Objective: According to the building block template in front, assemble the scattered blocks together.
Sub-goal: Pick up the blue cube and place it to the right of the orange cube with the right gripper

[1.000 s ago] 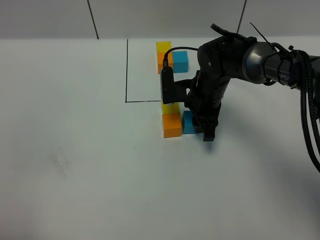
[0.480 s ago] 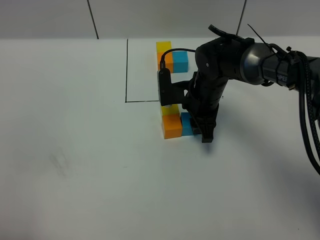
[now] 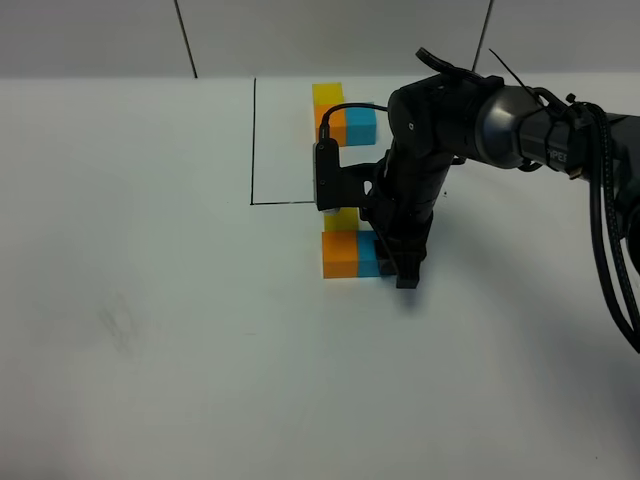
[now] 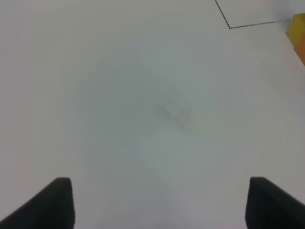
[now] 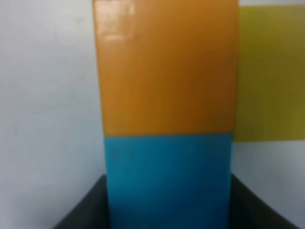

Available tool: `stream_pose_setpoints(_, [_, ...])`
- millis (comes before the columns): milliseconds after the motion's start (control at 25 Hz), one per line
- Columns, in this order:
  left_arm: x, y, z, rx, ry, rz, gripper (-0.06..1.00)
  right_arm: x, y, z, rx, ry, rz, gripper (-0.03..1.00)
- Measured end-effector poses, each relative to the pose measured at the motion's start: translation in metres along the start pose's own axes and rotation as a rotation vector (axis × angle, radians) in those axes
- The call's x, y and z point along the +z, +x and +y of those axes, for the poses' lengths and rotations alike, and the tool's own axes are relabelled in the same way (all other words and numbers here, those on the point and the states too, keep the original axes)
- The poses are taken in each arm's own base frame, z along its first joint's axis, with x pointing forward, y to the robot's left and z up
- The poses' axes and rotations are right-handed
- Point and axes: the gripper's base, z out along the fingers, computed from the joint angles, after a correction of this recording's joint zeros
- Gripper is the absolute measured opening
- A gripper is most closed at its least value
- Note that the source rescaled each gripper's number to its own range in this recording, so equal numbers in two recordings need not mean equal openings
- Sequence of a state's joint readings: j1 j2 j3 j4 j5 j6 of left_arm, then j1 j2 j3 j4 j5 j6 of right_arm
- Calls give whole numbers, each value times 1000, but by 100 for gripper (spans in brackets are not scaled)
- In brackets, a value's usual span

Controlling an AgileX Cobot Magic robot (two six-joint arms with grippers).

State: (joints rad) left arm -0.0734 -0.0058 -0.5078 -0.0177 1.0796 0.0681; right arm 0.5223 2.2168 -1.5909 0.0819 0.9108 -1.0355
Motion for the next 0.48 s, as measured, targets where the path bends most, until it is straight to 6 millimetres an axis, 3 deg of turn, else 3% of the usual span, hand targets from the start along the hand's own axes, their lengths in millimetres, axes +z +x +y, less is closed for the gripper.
stream_pose_setpoints(480, [0,0,0,0,0,0,60,3,0,0,7,-8,-1,0])
